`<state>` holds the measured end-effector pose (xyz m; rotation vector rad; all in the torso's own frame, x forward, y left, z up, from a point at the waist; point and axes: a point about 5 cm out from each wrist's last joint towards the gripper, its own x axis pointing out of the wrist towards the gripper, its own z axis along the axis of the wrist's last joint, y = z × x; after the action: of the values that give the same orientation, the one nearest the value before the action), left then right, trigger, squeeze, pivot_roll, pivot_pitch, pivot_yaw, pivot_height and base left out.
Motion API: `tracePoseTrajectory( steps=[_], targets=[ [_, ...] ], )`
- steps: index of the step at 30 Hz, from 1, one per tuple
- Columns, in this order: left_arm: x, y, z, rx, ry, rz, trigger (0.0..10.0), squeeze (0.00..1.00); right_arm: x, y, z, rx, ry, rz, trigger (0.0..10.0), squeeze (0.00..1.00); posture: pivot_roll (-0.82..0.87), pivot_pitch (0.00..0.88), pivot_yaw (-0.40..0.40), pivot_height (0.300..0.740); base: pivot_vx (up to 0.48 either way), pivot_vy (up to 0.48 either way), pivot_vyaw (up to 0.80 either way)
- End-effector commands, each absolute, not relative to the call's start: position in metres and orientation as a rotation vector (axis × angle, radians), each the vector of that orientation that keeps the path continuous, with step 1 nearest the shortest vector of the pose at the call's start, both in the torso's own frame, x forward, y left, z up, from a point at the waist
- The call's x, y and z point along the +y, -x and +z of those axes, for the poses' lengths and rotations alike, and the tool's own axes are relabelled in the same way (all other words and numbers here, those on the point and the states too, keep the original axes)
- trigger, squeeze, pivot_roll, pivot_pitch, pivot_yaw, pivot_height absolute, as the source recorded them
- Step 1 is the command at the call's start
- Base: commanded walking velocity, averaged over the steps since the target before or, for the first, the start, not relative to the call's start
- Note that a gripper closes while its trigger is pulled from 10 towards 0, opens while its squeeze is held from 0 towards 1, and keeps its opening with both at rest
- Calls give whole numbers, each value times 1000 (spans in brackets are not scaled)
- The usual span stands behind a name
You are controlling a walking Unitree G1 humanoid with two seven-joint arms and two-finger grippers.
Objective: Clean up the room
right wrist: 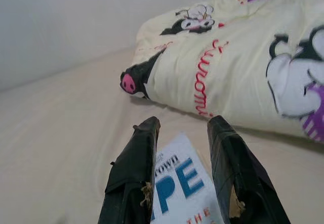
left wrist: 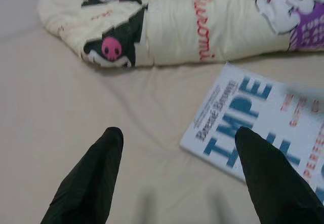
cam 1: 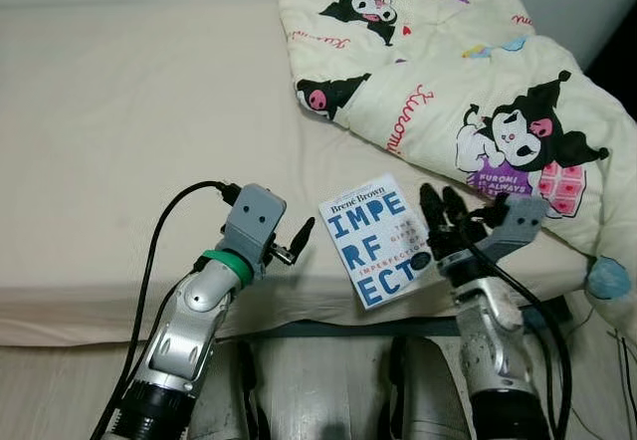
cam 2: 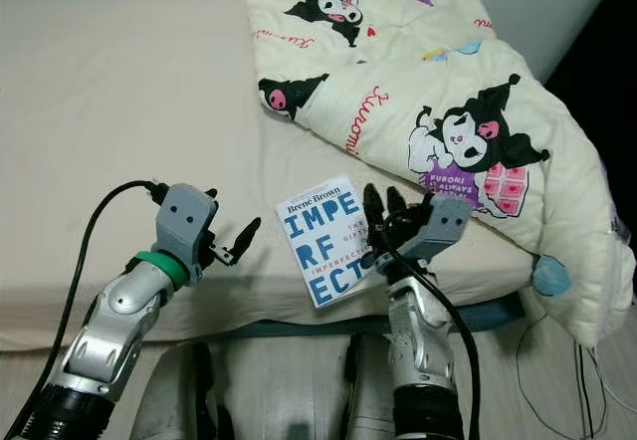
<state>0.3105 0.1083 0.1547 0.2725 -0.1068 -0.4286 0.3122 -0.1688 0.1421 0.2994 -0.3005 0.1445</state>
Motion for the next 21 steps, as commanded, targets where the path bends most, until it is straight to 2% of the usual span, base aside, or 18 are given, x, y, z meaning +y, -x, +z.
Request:
tracePoseTrajectory(
  steps=[1, 8, 21],
  targets=[
    [107, -309, 154, -98, -269, -438, 10000, 0, -166, -309, 145, -316, -281, 141, 10000, 0, 20, 139, 71, 615, 0, 0, 0],
    [107, -306, 145, -75, -274, -440, 10000, 0, -158, -306, 137, -278, -289, 148, 10000, 0, 19, 138, 69, 654, 0, 0, 0],
    [106, -307, 134, -15, -228, -439, 10000, 0, -160, -304, 126, -233, -263, 136, 10000, 0, 16, 122, 62, 702, 0, 0, 0]
  ],
)
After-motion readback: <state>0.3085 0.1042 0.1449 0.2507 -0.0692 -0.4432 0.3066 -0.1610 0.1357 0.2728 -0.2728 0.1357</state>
